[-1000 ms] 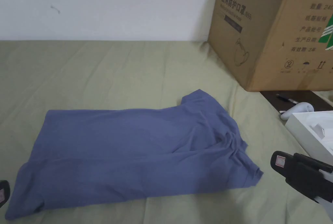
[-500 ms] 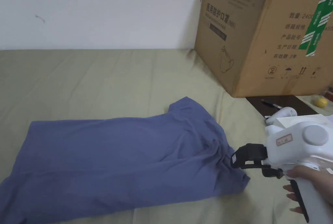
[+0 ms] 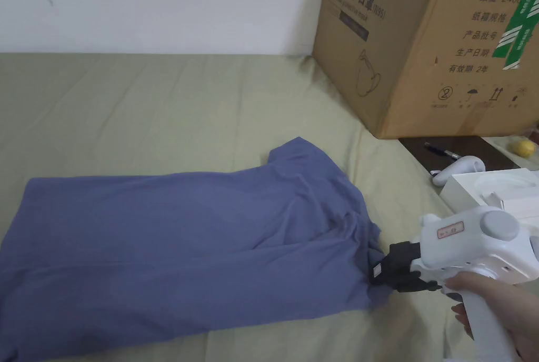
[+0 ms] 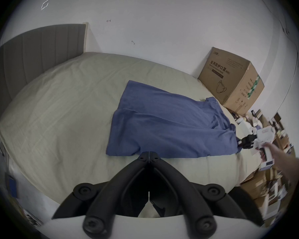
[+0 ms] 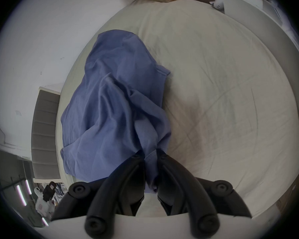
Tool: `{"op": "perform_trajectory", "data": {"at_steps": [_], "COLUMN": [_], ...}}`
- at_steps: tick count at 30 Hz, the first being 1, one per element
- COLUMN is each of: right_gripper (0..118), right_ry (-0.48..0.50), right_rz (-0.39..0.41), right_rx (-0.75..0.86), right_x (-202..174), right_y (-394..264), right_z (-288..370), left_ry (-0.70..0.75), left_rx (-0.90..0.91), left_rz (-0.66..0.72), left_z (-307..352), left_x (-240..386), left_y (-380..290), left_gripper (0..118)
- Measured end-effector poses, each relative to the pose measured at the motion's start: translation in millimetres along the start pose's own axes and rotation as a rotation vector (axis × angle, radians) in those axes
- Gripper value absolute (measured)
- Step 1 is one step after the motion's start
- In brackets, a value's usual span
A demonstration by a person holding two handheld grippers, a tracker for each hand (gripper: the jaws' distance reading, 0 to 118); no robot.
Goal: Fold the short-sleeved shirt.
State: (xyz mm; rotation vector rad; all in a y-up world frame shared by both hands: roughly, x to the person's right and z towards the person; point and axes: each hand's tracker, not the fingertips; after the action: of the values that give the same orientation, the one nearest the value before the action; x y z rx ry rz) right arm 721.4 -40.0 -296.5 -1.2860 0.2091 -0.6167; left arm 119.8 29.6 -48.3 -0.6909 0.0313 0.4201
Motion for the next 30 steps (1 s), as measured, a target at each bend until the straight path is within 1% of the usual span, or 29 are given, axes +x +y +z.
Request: {"op": "perform_trajectory", "data": {"at_steps": [2,3,4,5,6,7,8,9,10,11,13,14,16,17,19,20,21,22,23,24,25,28,29,30], "right_gripper": [11,11,11,11,11,11,11,11,11,11,11,11,11,11,11,11,11,11,11,11,11,11,11,11], "right_ry": [0.018,-0.011,-0.019,-0.017,-0.01,0.005,0.009,0.006,-0.001,-0.009,-0.027,-0.029,-0.025,-0.025,-0.027,-0.028,-0.033,-0.038,-0.042,-0.045,-0.047,-0.055,-0.058,-0.06], "right_rz": [-0.004,0.043,0.056,0.06,0.06,0.061,0.074,0.081,0.093,0.104,0.114,0.114,0.11,0.112,0.119,0.122,0.127,0.132,0.137,0.141,0.144,0.151,0.154,0.156], "right_rx": [0.013,0.082,0.105,0.121,0.132,0.132,0.138,0.134,0.129,0.123,0.102,0.101,0.088,0.085,0.08,0.07,0.067,0.064,0.061,0.06,0.06,0.059,0.06,0.06], "right_x": [12.9,5.0,-7.4,-6.8,-5.9,-5.3,-17.8,-21.0,-23.7,-26.3,-29.9,-31.7,-26.2,-27.1,-29.7,-20.8,-20.7,-20.8,-20.5,-20.3,-20.1,-19.2,-19.1,-19.1], "right_y": [15.7,0.5,-21.7,-22.3,-22.7,-22.7,-36.1,-39.6,-42.4,-45.3,-43.5,-44.9,-36.5,-36.6,-37.0,-28.1,-27.3,-26.5,-26.5,-27.4,-26.9,-26.8,-26.7,-26.5], "right_z": [9.0,13.2,15.7,20.8,25.5,27.8,31.0,30.6,29.4,27.6,23.9,22.3,20.5,19.7,17.9,16.4,15.8,15.3,14.5,13.4,13.1,10.6,10.1,9.8], "left_ry": [-0.083,-0.093,-0.071,-0.024,0.057,0.087,0.084,0.091,0.106,0.122,0.169,0.199,0.256,0.31,0.387,0.387,0.361,0.333,0.333,0.394,0.396,0.325,0.315,0.291], "left_rx": [-0.015,-0.018,-0.03,-0.064,-0.12,-0.164,-0.202,-0.212,-0.221,-0.238,-0.295,-0.279,-0.331,-0.36,-0.378,-0.407,-0.446,-0.478,-0.503,-0.486,-0.461,-0.429,-0.432,-0.45], "left_rz": [0.123,0.158,0.15,0.138,0.105,0.075,0.043,0.033,0.027,0.033,0.053,0.043,-0.006,-0.031,-0.076,-0.084,-0.087,-0.096,-0.116,-0.175,-0.212,-0.296,-0.331,-0.369], "left_z": [-2.2,-5.1,-9.5,-16.5,-26.2,-34.6,-43.3,-52.7,-59.1,-67.6,-83.7,-84.4,-101.1,-119.0,-135.8,-143.5,-142.4,-147.5,-153.8,-155.9,-159.1,-152.6,-145.9,-145.8], "left_x": [-8.9,-14.1,-18.2,-20.6,-23.3,-26.3,-31.7,-36.9,-40.0,-44.4,-48.0,-50.9,-52.1,-69.0,-74.8,-76.0,-59.2,-55.7,-48.7,-40.6,-45.5,-25.4,-14.8,-10.5], "left_y": [8.0,14.1,20.6,29.4,37.7,43.5,48.2,53.7,56.5,59.9,62.4,63.5,67.5,66.9,65.4,64.9,55.8,52.8,48.0,45.2,45.5,48.3,45.2,43.3], "left_gripper": [0,0,0,0,0,0,3,7,7,39,108,115,114,114,114,114,113,113,113,112,108,60,38,22]}}
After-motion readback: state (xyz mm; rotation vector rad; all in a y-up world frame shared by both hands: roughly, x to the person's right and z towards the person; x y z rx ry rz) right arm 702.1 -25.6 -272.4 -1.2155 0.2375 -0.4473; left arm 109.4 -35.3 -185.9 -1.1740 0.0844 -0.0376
